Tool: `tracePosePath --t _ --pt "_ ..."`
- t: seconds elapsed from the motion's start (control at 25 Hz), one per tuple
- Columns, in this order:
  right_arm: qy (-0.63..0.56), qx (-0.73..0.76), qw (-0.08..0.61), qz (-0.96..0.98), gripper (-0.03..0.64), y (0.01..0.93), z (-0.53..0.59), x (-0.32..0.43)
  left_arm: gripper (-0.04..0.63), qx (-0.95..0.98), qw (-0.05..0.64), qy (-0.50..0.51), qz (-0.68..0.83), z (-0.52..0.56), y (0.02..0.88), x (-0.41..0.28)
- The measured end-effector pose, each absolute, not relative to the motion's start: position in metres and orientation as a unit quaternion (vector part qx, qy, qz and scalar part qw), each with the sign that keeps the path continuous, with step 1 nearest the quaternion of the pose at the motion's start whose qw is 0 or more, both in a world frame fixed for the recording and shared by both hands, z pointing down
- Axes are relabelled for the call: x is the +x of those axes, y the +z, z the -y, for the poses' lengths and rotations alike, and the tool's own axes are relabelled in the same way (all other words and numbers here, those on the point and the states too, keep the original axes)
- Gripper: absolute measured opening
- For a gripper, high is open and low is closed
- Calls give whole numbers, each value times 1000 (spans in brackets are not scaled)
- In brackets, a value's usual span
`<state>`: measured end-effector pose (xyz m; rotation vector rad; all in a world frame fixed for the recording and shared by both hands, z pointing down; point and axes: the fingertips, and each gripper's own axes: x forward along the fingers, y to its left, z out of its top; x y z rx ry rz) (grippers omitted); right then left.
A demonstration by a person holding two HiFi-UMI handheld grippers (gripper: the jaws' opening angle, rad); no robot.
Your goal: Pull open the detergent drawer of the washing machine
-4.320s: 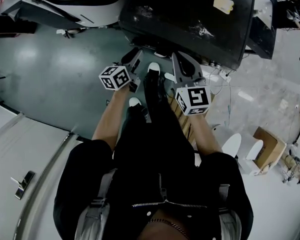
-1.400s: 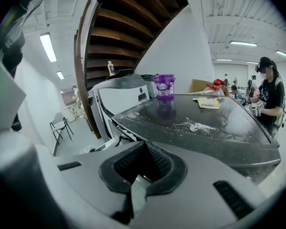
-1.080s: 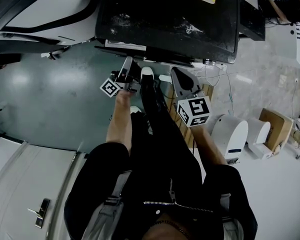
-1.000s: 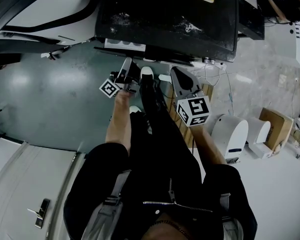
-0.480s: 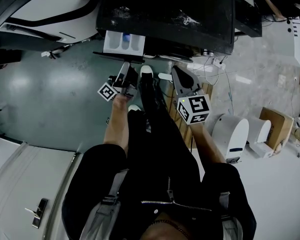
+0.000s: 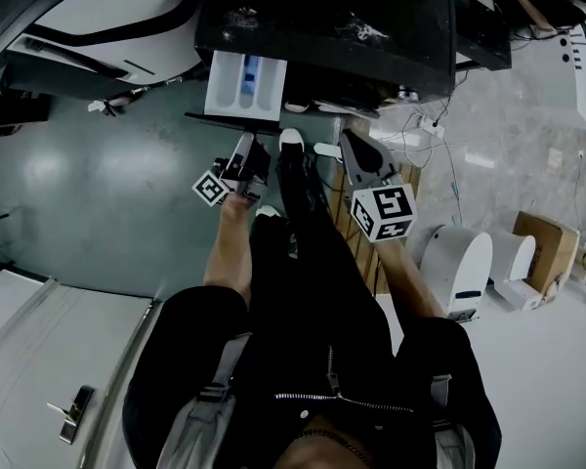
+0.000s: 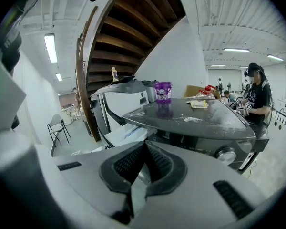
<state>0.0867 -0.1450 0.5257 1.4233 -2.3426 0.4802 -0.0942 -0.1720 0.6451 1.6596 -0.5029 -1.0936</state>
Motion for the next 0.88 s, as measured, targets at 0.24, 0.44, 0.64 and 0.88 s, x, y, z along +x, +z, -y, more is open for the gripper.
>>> tracePosePath --t 0.24,0.44,0.64,0.88 --pt "168 506 172 828 6 522 133 90 187 693 534 -425 231 161 656 -98" --pt "162 506 166 831 6 512 130 90 136 711 535 -361 280 155 655 -107" --pt "142 498 160 840 5 495 129 82 73 745 468 -341 331 153 603 -136" --pt "128 490 145 850 5 473 132 69 39 800 389 -227 397 148 560 -137"
